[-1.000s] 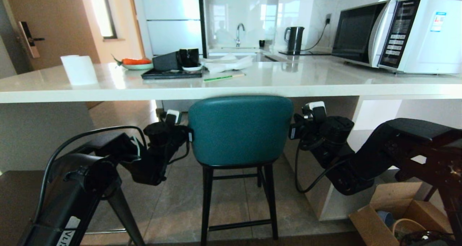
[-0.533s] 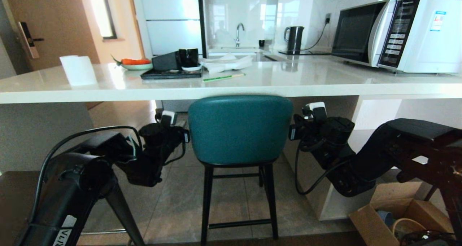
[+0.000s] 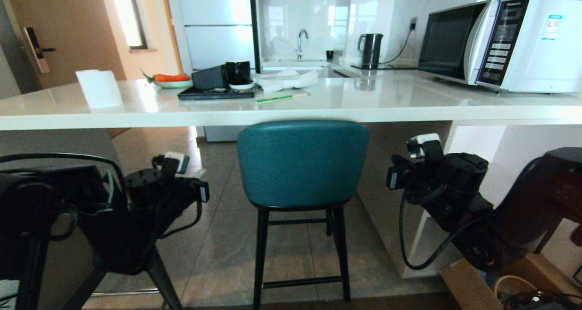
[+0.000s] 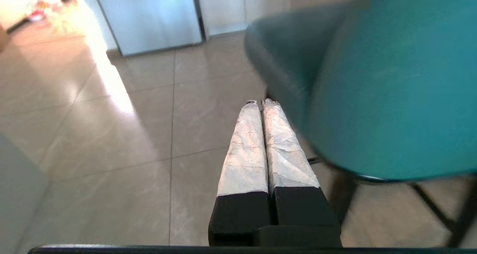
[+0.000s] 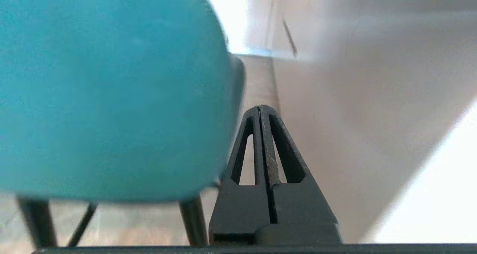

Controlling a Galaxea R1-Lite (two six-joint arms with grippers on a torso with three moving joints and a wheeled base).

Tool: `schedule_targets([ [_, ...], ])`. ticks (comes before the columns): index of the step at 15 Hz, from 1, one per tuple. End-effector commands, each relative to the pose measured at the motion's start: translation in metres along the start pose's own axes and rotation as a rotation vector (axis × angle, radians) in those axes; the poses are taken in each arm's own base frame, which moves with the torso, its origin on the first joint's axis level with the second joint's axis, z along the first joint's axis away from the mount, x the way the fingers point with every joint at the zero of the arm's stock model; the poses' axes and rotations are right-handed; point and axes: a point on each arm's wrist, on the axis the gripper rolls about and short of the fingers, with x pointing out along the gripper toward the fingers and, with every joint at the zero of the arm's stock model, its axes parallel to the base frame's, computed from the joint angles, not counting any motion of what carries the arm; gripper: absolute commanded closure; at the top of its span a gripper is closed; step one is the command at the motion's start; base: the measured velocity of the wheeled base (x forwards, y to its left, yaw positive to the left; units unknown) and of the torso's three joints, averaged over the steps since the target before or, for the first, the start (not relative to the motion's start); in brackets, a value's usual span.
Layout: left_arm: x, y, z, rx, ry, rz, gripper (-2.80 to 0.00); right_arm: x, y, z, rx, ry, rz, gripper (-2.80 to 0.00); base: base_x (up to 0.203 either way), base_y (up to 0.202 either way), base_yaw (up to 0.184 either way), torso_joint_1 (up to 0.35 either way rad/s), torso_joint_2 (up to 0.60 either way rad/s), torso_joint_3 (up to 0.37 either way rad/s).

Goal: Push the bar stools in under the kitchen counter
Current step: Push the blue chair back under the dining table, then push the gray chair back under the dining table

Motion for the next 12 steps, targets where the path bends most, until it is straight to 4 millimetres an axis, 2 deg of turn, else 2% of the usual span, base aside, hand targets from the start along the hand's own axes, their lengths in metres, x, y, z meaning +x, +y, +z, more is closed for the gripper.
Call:
schedule_targets([
  [1, -0.037, 0.001, 0.057, 0.012, -0.122, 0.006, 0.00, -0.040, -0.011, 0.028, 0.005, -0.036, -0.009, 0.00, 0.000, 0.000, 0.000, 0.000, 0.00, 0.000],
  [4, -0.114, -0.003, 0.089, 0.068, -0.158, 0.002, 0.00, -0.120, -0.030, 0.040, 0.002, -0.016, -0.026, 0.00, 0.000, 0.000, 0.000, 0.000, 0.00, 0.000],
  [7, -0.185, -0.005, 0.105, 0.095, -0.204, 0.016, 0.00, -0.191, -0.046, 0.055, 0.009, -0.102, -0.067, 0.00, 0.000, 0.000, 0.000, 0.000, 0.00, 0.000],
  [10, -0.233, -0.003, 0.121, 0.098, -0.264, 0.093, 0.00, -0.243, -0.060, 0.074, -0.025, -0.212, -0.137, 0.00, 0.000, 0.000, 0.000, 0.000, 0.00, 0.000],
  [12, -0.260, -0.002, 0.133, 0.093, -0.264, 0.131, 0.00, -0.271, -0.065, 0.089, -0.043, -0.219, -0.142, 0.00, 0.000, 0.000, 0.000, 0.000, 0.00, 0.000],
])
